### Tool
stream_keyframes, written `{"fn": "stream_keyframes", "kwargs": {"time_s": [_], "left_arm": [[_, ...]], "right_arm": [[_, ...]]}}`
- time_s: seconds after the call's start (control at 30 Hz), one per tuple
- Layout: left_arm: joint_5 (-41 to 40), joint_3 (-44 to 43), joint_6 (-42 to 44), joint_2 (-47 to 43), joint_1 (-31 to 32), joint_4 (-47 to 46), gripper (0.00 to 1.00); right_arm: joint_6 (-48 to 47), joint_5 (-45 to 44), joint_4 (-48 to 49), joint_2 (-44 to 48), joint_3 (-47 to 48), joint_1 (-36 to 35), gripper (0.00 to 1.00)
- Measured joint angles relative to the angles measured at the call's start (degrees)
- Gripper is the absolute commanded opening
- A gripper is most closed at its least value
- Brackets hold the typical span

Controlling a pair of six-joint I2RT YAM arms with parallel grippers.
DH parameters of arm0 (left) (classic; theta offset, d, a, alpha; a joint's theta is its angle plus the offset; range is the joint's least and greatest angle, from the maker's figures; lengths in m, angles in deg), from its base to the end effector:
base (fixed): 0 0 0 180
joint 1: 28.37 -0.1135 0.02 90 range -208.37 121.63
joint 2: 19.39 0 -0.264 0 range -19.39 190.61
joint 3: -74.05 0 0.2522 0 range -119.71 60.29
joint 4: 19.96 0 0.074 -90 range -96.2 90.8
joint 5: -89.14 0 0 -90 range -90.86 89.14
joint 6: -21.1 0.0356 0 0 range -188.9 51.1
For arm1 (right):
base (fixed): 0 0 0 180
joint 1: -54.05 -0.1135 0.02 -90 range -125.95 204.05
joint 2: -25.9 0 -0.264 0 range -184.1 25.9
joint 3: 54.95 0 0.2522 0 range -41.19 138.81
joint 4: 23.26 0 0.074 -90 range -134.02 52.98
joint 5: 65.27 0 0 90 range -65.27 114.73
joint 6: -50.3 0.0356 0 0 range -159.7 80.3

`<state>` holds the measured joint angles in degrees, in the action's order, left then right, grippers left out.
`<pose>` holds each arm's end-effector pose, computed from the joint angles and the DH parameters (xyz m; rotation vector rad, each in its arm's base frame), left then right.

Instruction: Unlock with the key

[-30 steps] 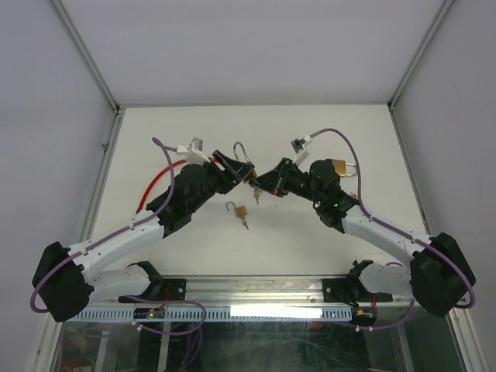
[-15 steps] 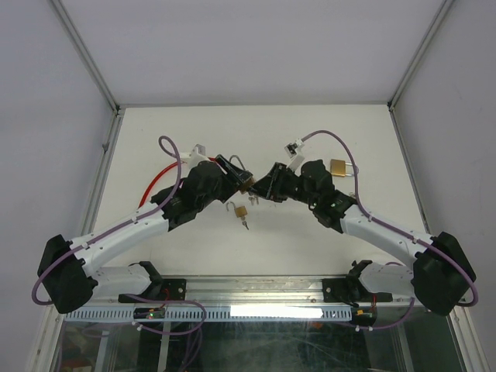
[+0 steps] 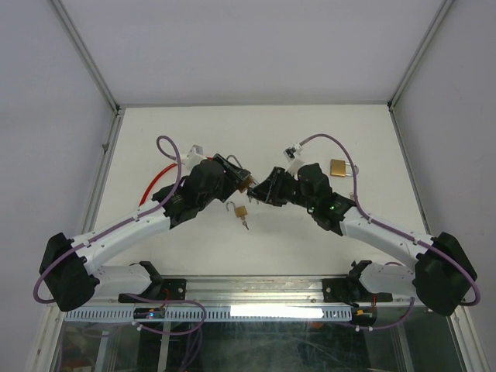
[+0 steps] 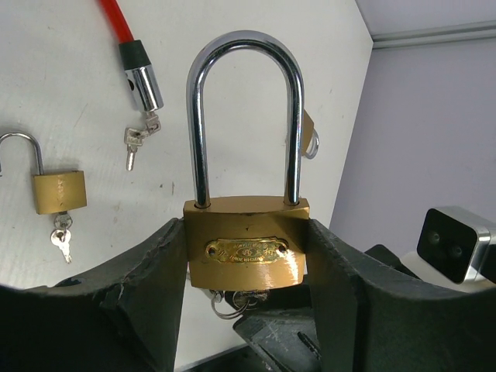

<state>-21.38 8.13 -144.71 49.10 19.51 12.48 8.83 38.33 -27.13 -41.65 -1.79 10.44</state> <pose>0.1857 -0.1868 0.2862 -0.7510 2.1390 -0.8429 0.1873 0.1900 0.2608 -0.0908 2.1057 1.2672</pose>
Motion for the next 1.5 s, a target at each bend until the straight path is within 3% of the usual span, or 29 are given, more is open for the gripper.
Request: {"fn": "stream_keyframes", "kwargs": {"time_s": [0.17, 0.2, 0.23, 0.3, 0.63, 0.73, 0.93, 1.03, 1.5], "left_arm": [[0.1, -0.2, -0.1, 0.5, -0.4, 0.0, 0.0], [0.1, -0.2, -0.1, 0.7, -0.4, 0.0, 0.0], [0.1, -0.2, -0.1, 0.8, -0.4, 0.0, 0.0], [0.2, -0.2, -0.1, 0.9, -0.7, 0.0, 0.0], [1.4, -0.2, 0.0, 0.9, -1.2, -0.4, 0.0], [1.8, -0.1, 0.2, 0.8, -1.5, -1.2, 0.0], [1.5, 1.5, 0.2, -1.3, -1.5, -2.9, 0.0], [1.1, 1.6, 0.2, -1.8, -1.5, -3.2, 0.0], [-0.8, 1.5, 0.1, -1.1, -0.6, -4.0, 0.0]], "right_arm": [[0.0, -0.3, 1.2, -0.8, 0.0, -0.5, 0.29], [0.0, -0.3, 1.4, -1.2, 0.0, -0.6, 0.15], [0.0, -0.4, 1.6, -1.6, 0.0, -0.6, 0.08], [-0.1, -0.5, 2.1, -2.2, 0.0, -0.7, 0.0], [-1.0, -1.2, 3.8, -2.4, 0.0, -1.0, 0.0], [-1.7, -1.3, 4.0, -2.4, 0.3, -1.0, 0.06], [-2.2, -1.2, 4.0, -2.6, 1.2, -1.0, 0.07], [-2.1, -1.1, 4.0, -2.6, 1.7, -1.0, 0.0], [-2.4, -0.7, 2.5, -2.8, 2.5, -0.2, 0.0]]}}
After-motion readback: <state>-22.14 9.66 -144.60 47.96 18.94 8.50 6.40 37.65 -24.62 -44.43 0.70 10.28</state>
